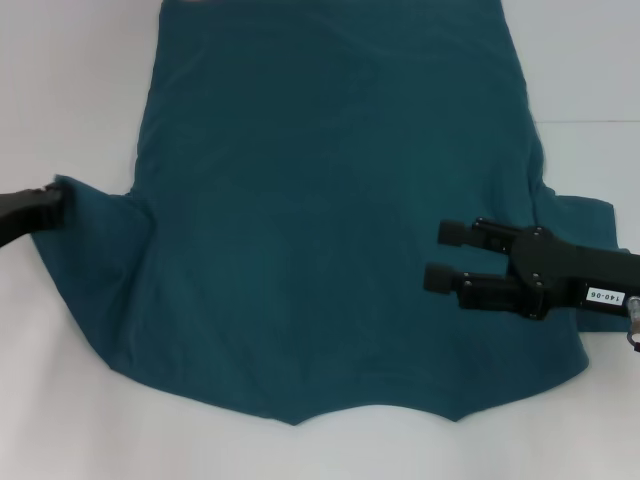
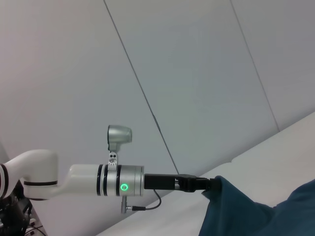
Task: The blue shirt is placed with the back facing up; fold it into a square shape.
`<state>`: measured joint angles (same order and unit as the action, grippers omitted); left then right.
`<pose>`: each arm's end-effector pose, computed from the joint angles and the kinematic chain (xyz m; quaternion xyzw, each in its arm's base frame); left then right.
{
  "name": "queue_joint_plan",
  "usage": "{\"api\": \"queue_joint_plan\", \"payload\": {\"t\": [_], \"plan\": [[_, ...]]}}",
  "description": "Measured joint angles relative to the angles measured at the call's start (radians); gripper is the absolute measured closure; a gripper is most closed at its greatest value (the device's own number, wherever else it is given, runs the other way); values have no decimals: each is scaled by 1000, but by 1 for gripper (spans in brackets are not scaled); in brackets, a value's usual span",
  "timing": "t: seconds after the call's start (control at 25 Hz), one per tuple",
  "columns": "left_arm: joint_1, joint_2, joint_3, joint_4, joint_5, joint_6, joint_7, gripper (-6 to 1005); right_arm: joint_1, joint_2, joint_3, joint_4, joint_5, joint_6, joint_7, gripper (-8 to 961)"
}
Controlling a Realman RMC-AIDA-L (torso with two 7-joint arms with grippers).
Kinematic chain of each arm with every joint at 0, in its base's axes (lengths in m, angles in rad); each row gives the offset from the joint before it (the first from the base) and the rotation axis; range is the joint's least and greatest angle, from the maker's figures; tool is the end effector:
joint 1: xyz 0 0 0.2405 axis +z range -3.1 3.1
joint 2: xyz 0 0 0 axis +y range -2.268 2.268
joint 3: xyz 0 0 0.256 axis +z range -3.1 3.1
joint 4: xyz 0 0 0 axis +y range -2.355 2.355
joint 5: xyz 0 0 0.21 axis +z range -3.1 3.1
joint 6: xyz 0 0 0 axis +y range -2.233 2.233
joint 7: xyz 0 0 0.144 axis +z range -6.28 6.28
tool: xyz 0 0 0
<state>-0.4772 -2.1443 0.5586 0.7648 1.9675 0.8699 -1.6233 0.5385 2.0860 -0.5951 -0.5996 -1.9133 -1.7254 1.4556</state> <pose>-0.3402 0.3796 0.0494 -0.7618 -0.4186 -0.1948 0.4545 0.2427 0.3177 0.0073 -0.9003 0.2477 0.3502 0.0744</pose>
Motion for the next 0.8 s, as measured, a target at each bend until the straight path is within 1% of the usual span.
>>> {"api": "queue_joint_plan", "payload": {"t": [0.04,0.08,0.2,0.28,0.36,0.48,0.56,0.8], "plan": [[6,-3,9,13,0,30,-15,1001,0,0,0,0,0,0,0,44],[6,-3,9,13,0,30,-15,1001,0,0,0,0,0,0,0,44],[31,-16,56,74,1,151,-90,1001,0,0,0,-1,1,0,0,44],[36,-19,88,90,-3,206,-125,1000,0,0,0,-2,1,0,0,44],[32,-22,113,88,-10,227,-150,1000,0,-1,-2,-2,1,0,-1,44],[21,-27,159,54,-59,247,-172,976,0,-1,-8,-2,1,1,-2,44],[12,-28,203,0,-142,269,-167,960,0,-1,-9,-2,1,2,-2,44],[-9,-26,224,-126,-312,319,-92,911,1,-2,-11,-2,-2,3,-3,44]]}}
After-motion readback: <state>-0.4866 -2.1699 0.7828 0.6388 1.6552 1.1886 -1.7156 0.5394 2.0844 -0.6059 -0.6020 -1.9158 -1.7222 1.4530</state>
